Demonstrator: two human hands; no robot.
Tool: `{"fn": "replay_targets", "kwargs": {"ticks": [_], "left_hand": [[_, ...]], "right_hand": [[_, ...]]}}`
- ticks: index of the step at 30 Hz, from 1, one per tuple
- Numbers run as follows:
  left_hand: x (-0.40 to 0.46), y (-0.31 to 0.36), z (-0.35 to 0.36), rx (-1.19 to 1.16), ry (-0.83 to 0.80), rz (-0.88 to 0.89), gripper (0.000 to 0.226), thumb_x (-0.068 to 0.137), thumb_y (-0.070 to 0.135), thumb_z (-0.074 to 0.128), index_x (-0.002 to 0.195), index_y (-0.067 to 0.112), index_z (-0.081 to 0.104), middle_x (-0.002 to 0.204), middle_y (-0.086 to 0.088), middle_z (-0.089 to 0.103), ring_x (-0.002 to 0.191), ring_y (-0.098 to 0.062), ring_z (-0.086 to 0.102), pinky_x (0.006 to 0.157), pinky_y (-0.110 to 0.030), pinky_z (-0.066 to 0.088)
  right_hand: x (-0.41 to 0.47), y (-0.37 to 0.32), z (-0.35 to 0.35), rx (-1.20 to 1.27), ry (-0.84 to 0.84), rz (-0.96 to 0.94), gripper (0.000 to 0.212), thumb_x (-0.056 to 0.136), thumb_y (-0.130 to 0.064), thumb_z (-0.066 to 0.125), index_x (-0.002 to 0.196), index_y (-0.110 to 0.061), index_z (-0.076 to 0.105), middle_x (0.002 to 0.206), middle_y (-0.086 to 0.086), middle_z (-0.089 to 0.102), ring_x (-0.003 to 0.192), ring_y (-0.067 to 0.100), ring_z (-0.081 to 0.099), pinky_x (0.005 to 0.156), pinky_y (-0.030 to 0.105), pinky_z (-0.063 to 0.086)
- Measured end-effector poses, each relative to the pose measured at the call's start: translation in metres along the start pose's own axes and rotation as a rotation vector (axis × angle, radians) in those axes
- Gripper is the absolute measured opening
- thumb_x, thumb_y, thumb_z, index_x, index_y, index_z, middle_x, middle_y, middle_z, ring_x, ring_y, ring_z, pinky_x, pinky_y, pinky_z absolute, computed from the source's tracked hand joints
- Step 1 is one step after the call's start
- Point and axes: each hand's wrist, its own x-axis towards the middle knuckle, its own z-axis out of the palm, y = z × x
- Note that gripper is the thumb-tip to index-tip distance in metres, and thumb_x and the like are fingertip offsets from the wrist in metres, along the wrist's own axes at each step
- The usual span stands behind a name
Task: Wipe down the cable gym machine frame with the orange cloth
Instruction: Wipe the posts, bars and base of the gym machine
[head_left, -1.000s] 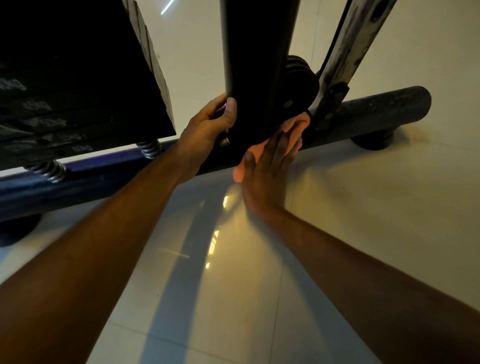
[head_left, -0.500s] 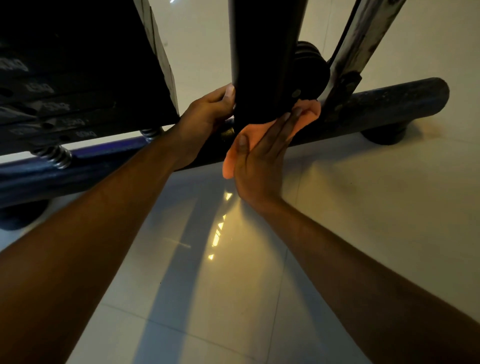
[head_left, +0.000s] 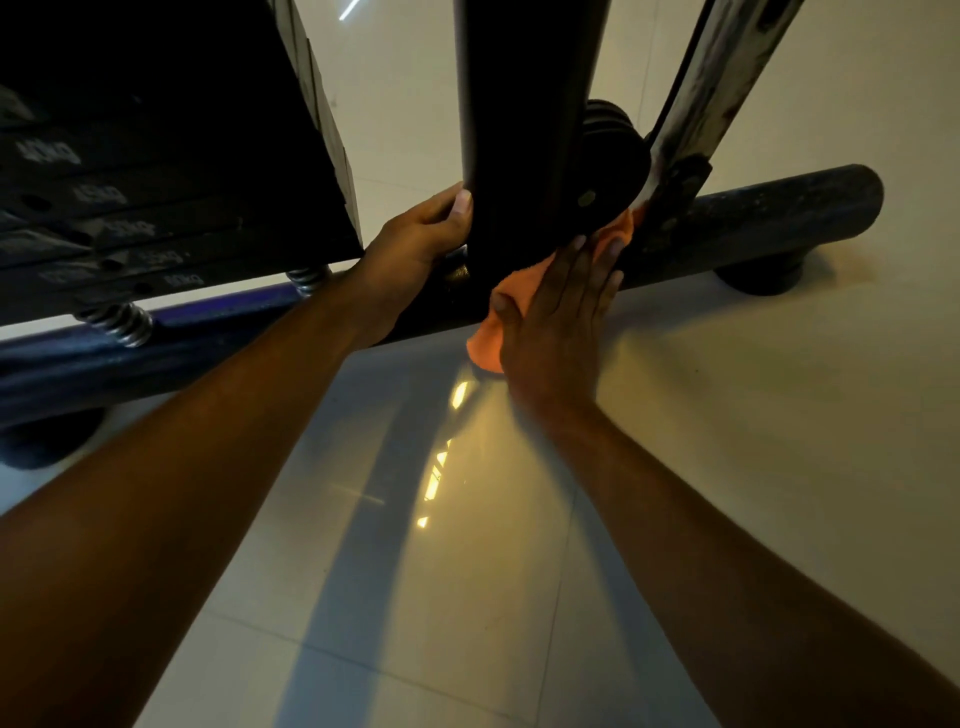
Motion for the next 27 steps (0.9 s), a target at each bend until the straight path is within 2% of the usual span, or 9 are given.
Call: {"fn": "replay_targets", "kwargs": {"ticks": [2,5,10,12,15,18,20,24,27], "left_hand": [[0.002,-0.002,-0.001,0.020,0.010,0.005,0.045,0.117,0.033,0.039,0.159,0.019,0.050,0.151,0.010,0.062,0.139,0.000,0.057,0.111,-0.017,0.046],[0.002,-0.004,-0.001,0.003,-0.007,-0.005,0.044,0.117,0.032,0.039,0.158,0.019,0.051,0.149,0.008,0.064,0.137,-0.004,0.059,0.107,-0.018,0.049],[0.002,-0.006,-0.001,0.000,-0.045,0.004,0.045,0.118,0.034,0.035,0.158,0.019,0.050,0.151,0.006,0.064,0.141,-0.011,0.057,0.122,-0.036,0.042],[0.003,-0.008,-0.002,0.001,-0.050,0.010,0.045,0.118,0.034,0.035,0.157,0.018,0.051,0.151,0.003,0.064,0.142,-0.013,0.057,0.123,-0.038,0.042],[0.004,-0.008,-0.001,-0.013,-0.020,0.008,0.044,0.118,0.032,0.038,0.156,0.016,0.052,0.149,0.002,0.065,0.139,-0.012,0.059,0.117,-0.029,0.048],[0.004,-0.009,-0.001,-0.015,0.004,0.011,0.044,0.117,0.032,0.040,0.157,0.017,0.052,0.150,0.004,0.064,0.140,-0.010,0.058,0.118,-0.028,0.046],[0.004,-0.010,-0.002,-0.011,-0.001,0.000,0.045,0.117,0.034,0.042,0.157,0.018,0.052,0.149,0.003,0.065,0.140,-0.011,0.059,0.120,-0.032,0.045],[0.002,-0.009,-0.001,-0.023,-0.016,0.001,0.048,0.115,0.039,0.044,0.157,0.018,0.052,0.150,0.000,0.064,0.141,-0.015,0.058,0.124,-0.042,0.042],[0.000,-0.012,0.003,-0.065,-0.011,0.012,0.048,0.114,0.037,0.045,0.157,0.015,0.051,0.151,-0.003,0.063,0.142,-0.019,0.058,0.124,-0.045,0.042]], "right_hand": [[-0.001,0.011,0.000,0.078,-0.038,-0.013,0.089,0.113,-0.057,0.039,0.170,0.004,0.009,0.177,0.029,0.005,0.166,0.044,0.002,0.135,0.056,0.013],[-0.001,-0.024,-0.003,0.394,-0.019,0.229,0.084,0.113,-0.054,0.032,0.171,-0.001,0.004,0.179,0.023,-0.003,0.167,0.040,-0.005,0.136,0.054,0.009],[0.008,-0.072,-0.010,0.697,-0.047,0.512,0.086,0.110,-0.057,0.026,0.171,-0.005,-0.007,0.180,0.014,-0.015,0.166,0.032,-0.019,0.136,0.052,-0.002],[0.005,-0.067,-0.005,0.541,-0.050,0.456,0.091,0.110,-0.062,0.025,0.170,0.000,-0.003,0.179,0.021,-0.009,0.166,0.040,-0.013,0.135,0.059,0.006],[-0.009,-0.036,0.009,0.162,-0.017,0.183,0.102,0.108,-0.072,0.027,0.167,0.010,0.010,0.175,0.034,0.006,0.164,0.053,0.003,0.131,0.064,0.018],[-0.016,0.001,0.014,0.076,-0.037,0.020,0.091,0.112,-0.063,0.030,0.169,0.005,0.011,0.177,0.030,0.007,0.165,0.050,0.004,0.131,0.064,0.019],[-0.013,-0.007,0.011,0.215,-0.019,0.103,0.084,0.114,-0.057,0.031,0.171,0.000,0.009,0.179,0.025,0.002,0.166,0.045,-0.001,0.131,0.064,0.016],[0.002,-0.070,0.001,0.670,-0.035,0.521,0.083,0.109,-0.054,0.026,0.172,-0.008,-0.003,0.180,0.015,-0.015,0.166,0.036,-0.019,0.135,0.058,0.000],[-0.001,-0.074,0.001,0.614,-0.131,0.536,0.091,0.107,-0.062,0.022,0.171,-0.004,-0.007,0.178,0.019,-0.018,0.164,0.042,-0.020,0.135,0.059,0.004]]}}
